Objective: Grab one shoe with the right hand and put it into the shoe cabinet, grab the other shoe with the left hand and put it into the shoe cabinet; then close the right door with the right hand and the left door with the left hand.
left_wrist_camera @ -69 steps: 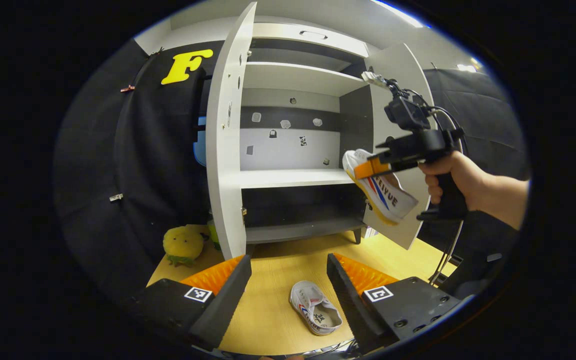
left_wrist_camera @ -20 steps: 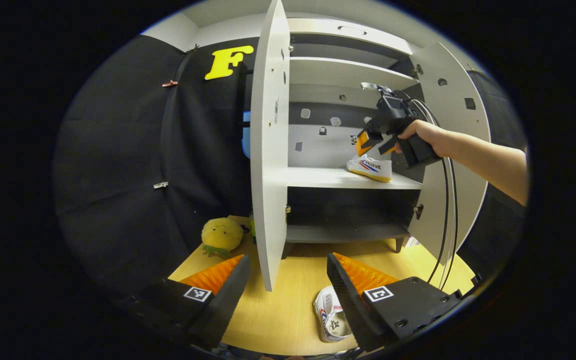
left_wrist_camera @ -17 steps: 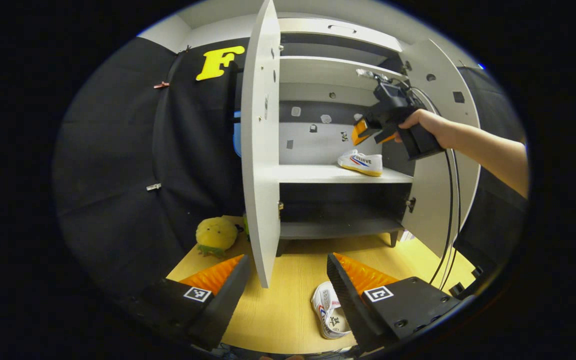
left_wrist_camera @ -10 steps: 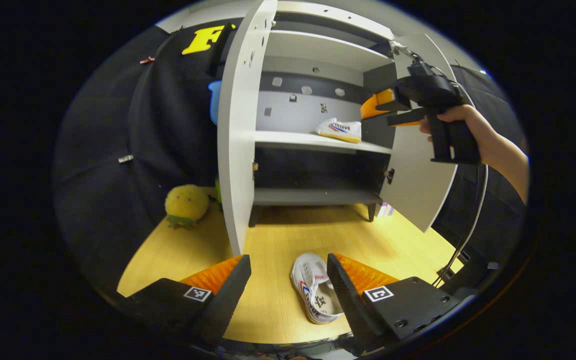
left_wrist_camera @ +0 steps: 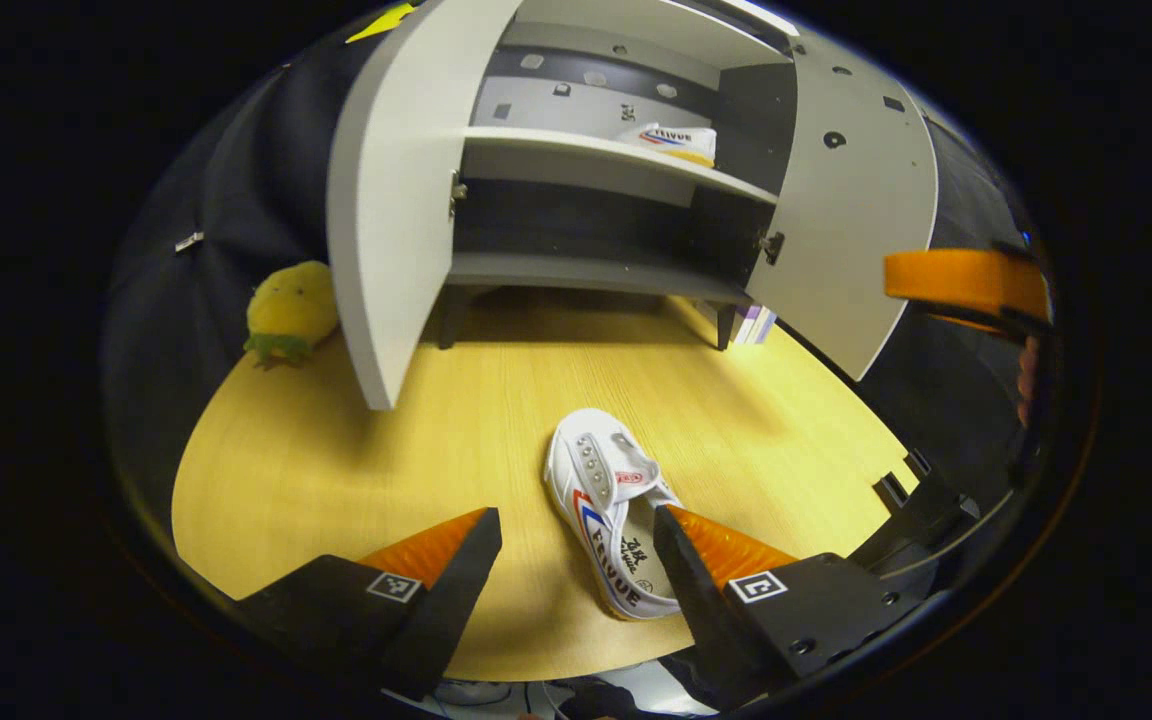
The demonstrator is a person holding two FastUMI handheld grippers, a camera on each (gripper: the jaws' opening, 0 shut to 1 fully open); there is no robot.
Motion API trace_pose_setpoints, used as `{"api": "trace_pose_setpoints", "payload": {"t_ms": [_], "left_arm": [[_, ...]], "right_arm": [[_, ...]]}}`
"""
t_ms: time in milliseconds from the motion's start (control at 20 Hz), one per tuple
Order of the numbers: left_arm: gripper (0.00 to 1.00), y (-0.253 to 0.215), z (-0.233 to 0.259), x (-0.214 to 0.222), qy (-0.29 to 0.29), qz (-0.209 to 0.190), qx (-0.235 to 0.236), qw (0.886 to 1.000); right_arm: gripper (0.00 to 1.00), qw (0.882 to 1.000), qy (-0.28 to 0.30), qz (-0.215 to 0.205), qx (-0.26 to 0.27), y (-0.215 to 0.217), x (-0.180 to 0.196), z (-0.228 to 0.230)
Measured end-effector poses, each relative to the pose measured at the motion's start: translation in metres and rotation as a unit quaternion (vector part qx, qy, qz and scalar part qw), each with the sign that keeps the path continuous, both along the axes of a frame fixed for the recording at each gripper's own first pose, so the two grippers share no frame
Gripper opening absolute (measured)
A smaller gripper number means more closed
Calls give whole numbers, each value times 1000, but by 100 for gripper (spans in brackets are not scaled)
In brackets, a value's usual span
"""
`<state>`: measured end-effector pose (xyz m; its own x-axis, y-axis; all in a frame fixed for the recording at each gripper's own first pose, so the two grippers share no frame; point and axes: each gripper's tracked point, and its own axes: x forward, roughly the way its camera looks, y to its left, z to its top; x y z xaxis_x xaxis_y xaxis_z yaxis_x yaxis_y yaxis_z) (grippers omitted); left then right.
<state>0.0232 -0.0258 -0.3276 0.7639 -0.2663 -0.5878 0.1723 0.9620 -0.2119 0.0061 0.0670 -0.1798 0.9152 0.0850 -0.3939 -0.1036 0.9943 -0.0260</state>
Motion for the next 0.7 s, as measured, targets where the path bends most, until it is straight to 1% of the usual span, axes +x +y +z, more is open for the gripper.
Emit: {"api": "trace_pose_setpoints", "payload": {"t_ms": [50, 150, 250, 450, 550, 600, 650, 700], "left_arm": [[95, -3, -8, 3, 6, -8, 8, 1000], [96, -10, -28, 9, 21, -26, 27, 999], [96, -16, -44, 14, 40, -39, 35, 998], [94, -17, -61, 38, 49, -29, 55, 997], [85, -13, -68, 50, 55, -17, 69, 996], [76, -17, -70, 55, 58, -14, 69, 996], [73, -22, -71, 57, 64, -15, 64, 996], [65, -26, -72, 59, 70, -16, 66, 995]], "right_arm": [[99, 1000, 9, -7, -9, -9, -10, -7], [99, 1000, 8, -21, -19, -26, -21, -6], [99, 999, 2, -30, -23, -38, -24, 0], [98, 999, -14, -17, -32, -46, -20, 10], [99, 999, -9, 3, -36, -41, -15, 7], [99, 999, -4, 15, -37, -38, -13, 5], [99, 999, -2, 24, -40, -38, -8, 6], [99, 999, -4, 30, -41, -39, 0, 9]]}}
